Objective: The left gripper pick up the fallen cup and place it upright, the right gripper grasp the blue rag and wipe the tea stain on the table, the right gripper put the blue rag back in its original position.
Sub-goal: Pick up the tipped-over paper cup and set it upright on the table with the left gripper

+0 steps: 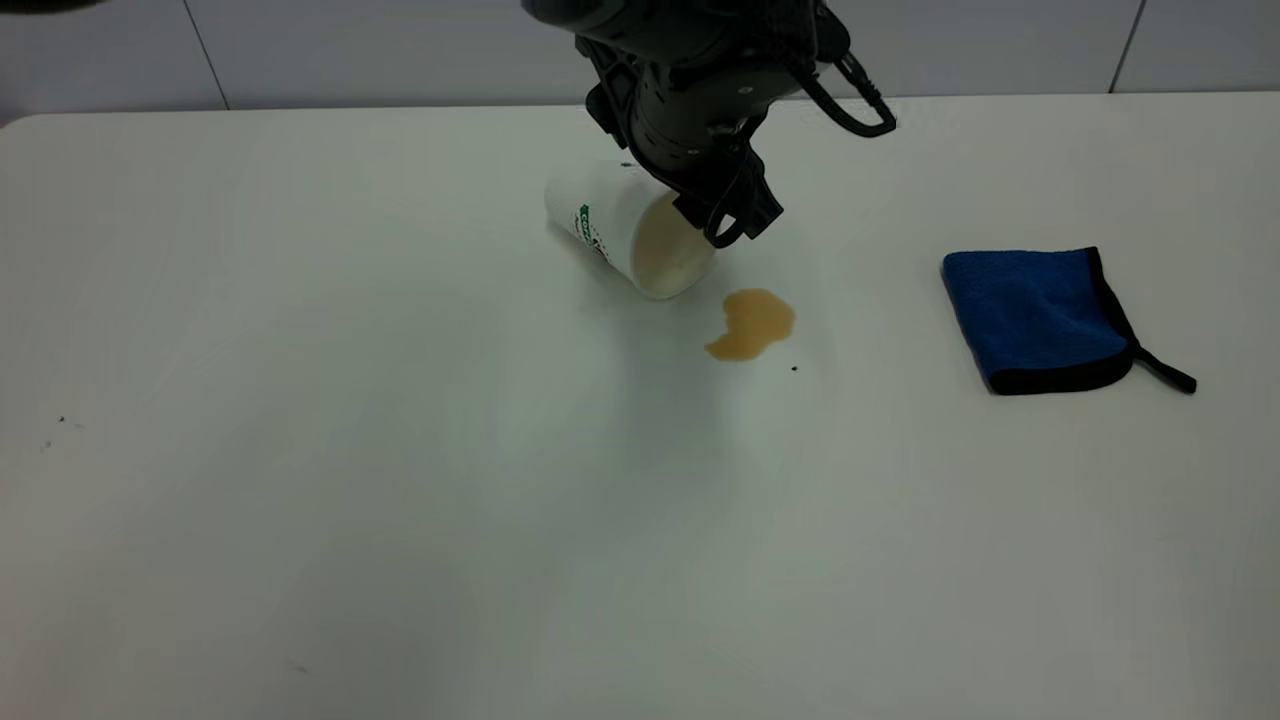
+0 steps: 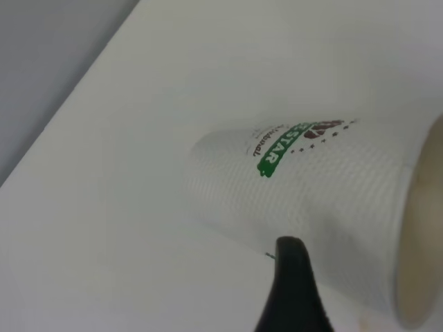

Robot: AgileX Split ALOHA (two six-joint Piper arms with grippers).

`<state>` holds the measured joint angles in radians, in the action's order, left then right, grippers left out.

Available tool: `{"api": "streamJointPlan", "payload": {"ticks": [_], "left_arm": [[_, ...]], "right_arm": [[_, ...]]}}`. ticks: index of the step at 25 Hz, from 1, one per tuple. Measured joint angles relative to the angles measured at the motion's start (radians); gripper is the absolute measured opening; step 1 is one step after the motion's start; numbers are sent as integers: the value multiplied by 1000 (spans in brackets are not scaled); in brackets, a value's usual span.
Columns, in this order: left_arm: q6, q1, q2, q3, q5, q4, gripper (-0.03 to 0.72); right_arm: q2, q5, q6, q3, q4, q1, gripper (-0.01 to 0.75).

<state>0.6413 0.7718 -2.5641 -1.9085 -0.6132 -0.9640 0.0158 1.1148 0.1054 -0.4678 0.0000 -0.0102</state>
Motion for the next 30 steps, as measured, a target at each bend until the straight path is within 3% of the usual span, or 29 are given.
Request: {"api": "streamJointPlan", "payload": {"ticks": [5, 11, 24, 28, 30], "left_arm": [[14, 0, -32, -3, 5, -55, 587], [206, -3, -70, -3, 21, -230, 578], [251, -60, -109, -3, 24, -292, 496], [250, -68, -109, -3, 21, -327, 381], [249, -68, -109, -3, 15, -330, 249]], "right_arm": [[0, 0, 0, 0, 0, 0, 489], [0, 0, 0, 0, 0, 0, 489], [0, 0, 0, 0, 0, 0, 489], [0, 0, 0, 0, 0, 0, 489], [0, 0, 0, 0, 0, 0, 489]]}}
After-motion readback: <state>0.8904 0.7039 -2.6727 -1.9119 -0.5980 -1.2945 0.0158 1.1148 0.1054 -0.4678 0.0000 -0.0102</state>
